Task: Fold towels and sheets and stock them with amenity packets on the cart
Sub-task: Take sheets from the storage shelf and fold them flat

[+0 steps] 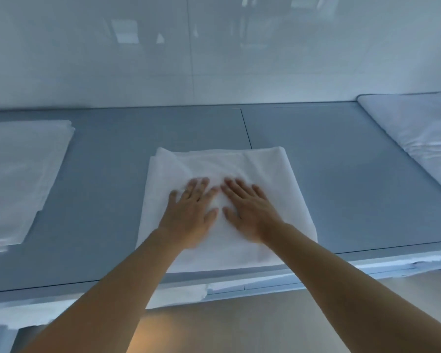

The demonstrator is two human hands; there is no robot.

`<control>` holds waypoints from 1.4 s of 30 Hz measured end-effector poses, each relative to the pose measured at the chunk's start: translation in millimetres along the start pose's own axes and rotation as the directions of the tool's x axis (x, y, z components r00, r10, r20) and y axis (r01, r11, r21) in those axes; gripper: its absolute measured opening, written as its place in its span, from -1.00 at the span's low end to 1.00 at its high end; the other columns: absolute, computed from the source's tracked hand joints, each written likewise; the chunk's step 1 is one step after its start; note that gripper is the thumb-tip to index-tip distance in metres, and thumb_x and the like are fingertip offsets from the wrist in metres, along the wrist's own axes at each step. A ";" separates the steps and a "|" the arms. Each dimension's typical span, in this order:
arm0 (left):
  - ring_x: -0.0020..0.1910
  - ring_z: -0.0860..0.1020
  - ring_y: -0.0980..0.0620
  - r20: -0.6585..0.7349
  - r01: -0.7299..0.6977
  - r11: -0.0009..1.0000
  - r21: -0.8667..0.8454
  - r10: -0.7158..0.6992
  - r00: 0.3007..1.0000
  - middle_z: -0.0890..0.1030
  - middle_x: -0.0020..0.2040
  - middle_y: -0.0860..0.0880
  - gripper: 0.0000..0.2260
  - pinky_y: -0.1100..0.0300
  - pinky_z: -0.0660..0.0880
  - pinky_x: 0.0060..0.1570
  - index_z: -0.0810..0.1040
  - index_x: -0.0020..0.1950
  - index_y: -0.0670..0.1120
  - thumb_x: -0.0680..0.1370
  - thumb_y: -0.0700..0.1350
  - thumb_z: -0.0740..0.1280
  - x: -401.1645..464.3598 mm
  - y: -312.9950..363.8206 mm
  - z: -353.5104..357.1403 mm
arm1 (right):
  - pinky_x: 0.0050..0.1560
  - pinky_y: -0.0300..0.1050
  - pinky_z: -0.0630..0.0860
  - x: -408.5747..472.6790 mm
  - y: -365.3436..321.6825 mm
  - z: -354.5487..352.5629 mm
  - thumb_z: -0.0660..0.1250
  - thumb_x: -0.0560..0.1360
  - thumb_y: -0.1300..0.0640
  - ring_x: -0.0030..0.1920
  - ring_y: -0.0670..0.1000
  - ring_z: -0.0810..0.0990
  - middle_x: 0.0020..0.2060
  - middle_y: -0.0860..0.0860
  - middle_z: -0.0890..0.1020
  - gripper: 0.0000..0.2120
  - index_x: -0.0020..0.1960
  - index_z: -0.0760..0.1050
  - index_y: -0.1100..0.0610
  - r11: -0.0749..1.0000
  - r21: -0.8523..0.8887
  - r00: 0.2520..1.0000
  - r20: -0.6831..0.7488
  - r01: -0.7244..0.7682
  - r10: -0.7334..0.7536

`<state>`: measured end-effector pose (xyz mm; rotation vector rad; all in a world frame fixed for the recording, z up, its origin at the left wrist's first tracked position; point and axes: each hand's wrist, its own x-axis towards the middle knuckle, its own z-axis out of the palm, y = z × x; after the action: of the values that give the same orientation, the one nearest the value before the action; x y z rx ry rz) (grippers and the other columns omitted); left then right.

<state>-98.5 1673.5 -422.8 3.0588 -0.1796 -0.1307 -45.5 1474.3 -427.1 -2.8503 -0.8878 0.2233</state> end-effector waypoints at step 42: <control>0.65 -0.03 -0.01 -0.062 0.362 0.921 -0.145 -0.374 0.925 0.01 0.68 -0.01 -0.34 -0.12 -0.02 0.58 0.00 0.68 -0.01 0.65 0.30 -0.11 30.6 -64.3 25.3 | 0.61 0.04 -0.05 24.9 58.5 -3.3 -0.01 0.63 -0.27 0.65 -0.05 -0.03 0.66 -0.13 0.01 -0.35 0.67 -0.02 -0.12 0.997 -0.053 0.998 -0.023 0.061 -0.063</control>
<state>-63.2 1731.8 -455.5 2.9216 0.3982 -0.0245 7.6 1440.6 -437.1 -2.8616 -0.9900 0.1601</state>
